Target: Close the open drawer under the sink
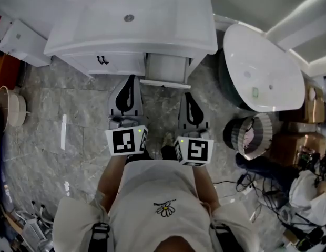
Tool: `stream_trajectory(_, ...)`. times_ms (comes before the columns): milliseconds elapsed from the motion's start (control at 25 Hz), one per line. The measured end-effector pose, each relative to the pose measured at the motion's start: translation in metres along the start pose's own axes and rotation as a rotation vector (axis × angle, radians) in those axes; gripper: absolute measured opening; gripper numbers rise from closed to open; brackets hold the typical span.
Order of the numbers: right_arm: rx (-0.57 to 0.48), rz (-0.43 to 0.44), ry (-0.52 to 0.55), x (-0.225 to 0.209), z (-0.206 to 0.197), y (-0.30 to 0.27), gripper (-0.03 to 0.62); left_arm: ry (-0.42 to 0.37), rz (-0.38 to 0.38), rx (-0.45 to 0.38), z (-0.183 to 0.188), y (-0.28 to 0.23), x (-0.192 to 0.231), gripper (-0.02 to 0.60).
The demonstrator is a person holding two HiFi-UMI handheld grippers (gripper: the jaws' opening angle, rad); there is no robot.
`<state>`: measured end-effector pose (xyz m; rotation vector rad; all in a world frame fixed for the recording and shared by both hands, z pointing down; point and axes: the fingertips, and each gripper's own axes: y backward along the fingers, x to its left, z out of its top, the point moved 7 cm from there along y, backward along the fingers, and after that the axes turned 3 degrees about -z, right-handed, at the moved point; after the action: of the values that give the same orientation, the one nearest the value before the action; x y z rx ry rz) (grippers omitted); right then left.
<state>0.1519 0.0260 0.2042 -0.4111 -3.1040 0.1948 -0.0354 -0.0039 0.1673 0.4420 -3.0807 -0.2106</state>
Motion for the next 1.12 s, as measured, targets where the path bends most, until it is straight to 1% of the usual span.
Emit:
stream_trajectory(160,0.005,0.01,-0.016,0.011,-0.011,-0.025,0.031,0.014,-0.003,0.013,-0.023,-0.015,0.013,0.021)
stream_trajectory(280,0.011,-0.005,-0.042,0.012,-0.031,-0.049,0.031,0.041,0.003,0.023,-0.054,-0.03,0.023,0.021)
stream_trajectory(360,0.02,-0.017,-0.049,0.01,-0.052,-0.068,0.031,0.054,0.01,0.023,-0.079,-0.04,0.029,0.021)
stream_trajectory(520,0.047,-0.051,-0.068,0.006,-0.104,-0.1,0.031,0.054,0.008,0.03,-0.132,-0.055,0.043,0.021)
stream_trajectory(760,0.095,-0.093,-0.078,0.01,-0.177,-0.127,0.031,0.043,0.003,0.054,-0.202,-0.061,0.057,0.02)
stream_trajectory(920,0.124,-0.108,-0.071,0.009,-0.214,-0.14,0.032,0.057,0.001,0.069,-0.238,-0.064,0.059,0.021)
stream_trajectory(1120,0.173,-0.132,-0.079,0.008,-0.249,-0.145,0.032,0.06,-0.009,0.106,-0.272,-0.061,0.058,0.021)
